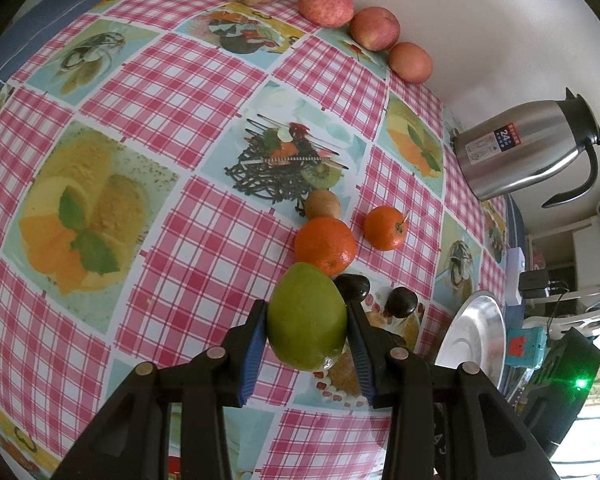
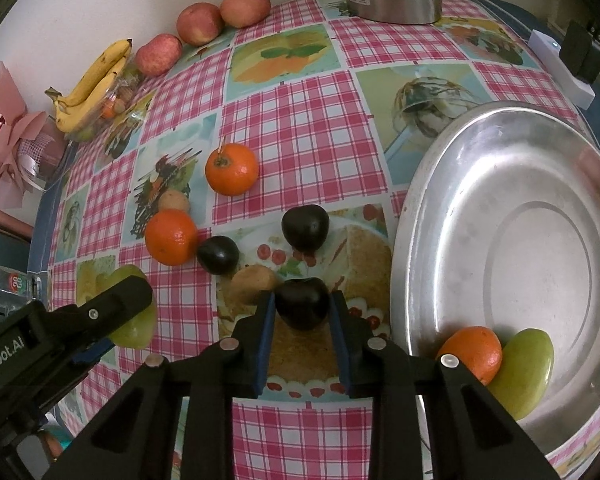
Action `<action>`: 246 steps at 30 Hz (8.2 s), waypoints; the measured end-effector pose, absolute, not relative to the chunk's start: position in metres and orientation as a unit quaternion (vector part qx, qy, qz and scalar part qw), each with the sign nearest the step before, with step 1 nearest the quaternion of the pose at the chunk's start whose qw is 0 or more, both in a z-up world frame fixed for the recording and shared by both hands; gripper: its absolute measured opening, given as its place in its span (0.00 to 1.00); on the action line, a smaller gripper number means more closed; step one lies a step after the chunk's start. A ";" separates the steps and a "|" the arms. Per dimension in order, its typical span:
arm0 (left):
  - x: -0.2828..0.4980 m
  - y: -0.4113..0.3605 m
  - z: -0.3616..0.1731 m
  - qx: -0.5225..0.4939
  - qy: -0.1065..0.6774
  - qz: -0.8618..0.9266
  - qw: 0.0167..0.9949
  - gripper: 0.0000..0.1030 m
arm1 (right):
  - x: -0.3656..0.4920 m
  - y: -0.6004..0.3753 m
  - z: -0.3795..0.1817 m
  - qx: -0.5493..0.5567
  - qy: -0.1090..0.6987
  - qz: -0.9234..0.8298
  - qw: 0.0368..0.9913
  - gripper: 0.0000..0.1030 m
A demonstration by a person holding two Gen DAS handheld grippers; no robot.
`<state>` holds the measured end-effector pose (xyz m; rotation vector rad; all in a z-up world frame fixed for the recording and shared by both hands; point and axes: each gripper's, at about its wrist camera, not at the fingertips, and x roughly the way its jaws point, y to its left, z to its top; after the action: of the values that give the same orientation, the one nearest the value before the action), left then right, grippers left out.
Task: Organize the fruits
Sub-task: 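Close the right tool on a dark plum while the left tool holds the green fruit, then carry the green fruit in the left tool and plum in the right tool over the steel plate, then open the left tool and the right tool to drop both fruits into the plate, then withdraw both open tools from the plate back over the fruit cluster, then close the left tool on a tangerine while the right tool closes on a dark plum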
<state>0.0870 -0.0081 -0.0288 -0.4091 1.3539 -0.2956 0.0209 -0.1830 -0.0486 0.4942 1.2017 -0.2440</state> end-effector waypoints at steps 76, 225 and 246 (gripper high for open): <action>0.024 -0.171 -0.006 0.000 0.516 -0.340 0.786 0.41 | -0.080 -0.297 -0.001 0.318 0.454 -0.258 0.792 0.27; 0.144 -0.010 0.033 -0.008 0.476 -0.060 0.877 1.00 | 0.069 -0.190 0.006 0.136 0.498 -0.138 0.845 0.91; 0.142 -0.030 -0.018 -0.064 0.570 -0.135 0.808 0.92 | 0.064 -0.193 -0.011 0.154 0.511 -0.115 0.838 0.61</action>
<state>0.1422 -0.0296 -0.0180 -0.1363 1.2183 -0.2885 0.0643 -0.1929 -0.0113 0.3255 1.0822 -0.2442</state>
